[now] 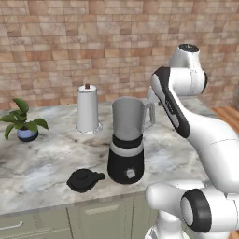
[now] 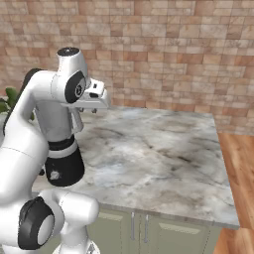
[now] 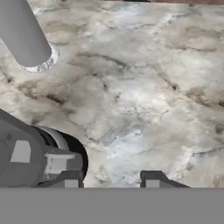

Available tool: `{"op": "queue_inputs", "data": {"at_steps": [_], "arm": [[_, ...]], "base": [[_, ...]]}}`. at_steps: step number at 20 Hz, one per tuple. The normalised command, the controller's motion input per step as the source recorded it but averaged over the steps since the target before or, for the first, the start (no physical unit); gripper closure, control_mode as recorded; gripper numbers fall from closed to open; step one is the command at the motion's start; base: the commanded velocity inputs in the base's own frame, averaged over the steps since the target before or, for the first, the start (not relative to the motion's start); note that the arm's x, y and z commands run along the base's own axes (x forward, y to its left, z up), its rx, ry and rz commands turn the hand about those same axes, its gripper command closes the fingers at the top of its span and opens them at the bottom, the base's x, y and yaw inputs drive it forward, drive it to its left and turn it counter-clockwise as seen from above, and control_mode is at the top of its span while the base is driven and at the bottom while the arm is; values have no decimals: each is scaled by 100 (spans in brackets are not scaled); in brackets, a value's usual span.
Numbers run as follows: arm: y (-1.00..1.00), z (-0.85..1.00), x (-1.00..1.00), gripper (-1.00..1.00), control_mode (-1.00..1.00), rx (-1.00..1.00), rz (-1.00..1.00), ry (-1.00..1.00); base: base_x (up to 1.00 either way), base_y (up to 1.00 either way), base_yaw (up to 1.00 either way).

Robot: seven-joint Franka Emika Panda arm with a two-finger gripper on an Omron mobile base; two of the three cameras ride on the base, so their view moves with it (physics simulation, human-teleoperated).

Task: Close the lid blender by securely placing the lid on top.

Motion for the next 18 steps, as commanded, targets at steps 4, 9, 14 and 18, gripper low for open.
{"op": "queue_inputs", "data": {"at_steps": [4,9,14,18], "arm": [[7,-1,-44,-100,-100,0,1,-2],[56,-1,-100,-100,-100,-1,7,-13],[99,0,-88,-100,-100,-7,17,0],[100,-5,-34,-100,-100,-11,23,2]], "base": [[0,0,0],[0,0,0],[0,0,0],[0,0,0]]}}
